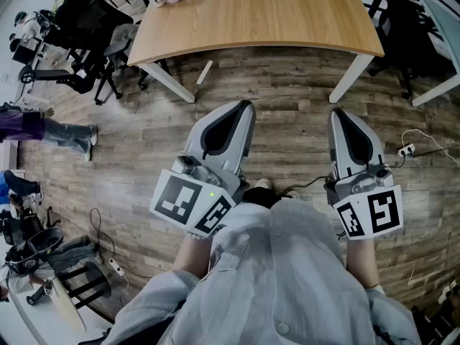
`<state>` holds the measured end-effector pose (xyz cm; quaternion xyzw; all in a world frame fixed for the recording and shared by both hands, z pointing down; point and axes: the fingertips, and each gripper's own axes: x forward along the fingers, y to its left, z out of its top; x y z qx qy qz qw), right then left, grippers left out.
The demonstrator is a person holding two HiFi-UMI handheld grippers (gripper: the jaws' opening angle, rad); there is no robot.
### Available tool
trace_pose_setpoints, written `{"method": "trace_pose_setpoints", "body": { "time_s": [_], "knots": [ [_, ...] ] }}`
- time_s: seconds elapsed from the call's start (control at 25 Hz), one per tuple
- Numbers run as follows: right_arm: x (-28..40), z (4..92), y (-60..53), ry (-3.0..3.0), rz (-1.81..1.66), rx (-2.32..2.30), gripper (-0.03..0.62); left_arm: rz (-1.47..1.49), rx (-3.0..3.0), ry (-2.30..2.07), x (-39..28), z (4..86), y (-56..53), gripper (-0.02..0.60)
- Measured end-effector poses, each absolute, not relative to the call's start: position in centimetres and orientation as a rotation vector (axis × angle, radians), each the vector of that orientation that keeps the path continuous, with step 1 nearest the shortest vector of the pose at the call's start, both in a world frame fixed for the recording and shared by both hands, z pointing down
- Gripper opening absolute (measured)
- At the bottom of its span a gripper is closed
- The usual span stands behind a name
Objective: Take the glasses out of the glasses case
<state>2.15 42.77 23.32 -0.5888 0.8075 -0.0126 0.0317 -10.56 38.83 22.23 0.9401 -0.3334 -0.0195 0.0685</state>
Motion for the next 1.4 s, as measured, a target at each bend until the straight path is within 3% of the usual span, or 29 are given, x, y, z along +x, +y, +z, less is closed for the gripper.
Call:
{"method": "trace_pose_setpoints", "body": {
  "time_s": [0.52,0.84,1.4],
  "knots": [
    [3.3,23.3,44.0,2.505,-0.041,-1.786,0.002,-0.065,2.832,-1.029,-9.2,21.7,40.2,0.003],
    [3.2,22.6,46.5,2.628,0.184,-1.802,0.002,-0.125,2.831,-1.058,-8.0,20.9,42.2,0.003],
    [6.9,23.3,48.7,2.549,0.082,-1.806,0.002,-0.152,2.850,-1.104,-6.3,20.0,44.3,0.003]
  ]
}}
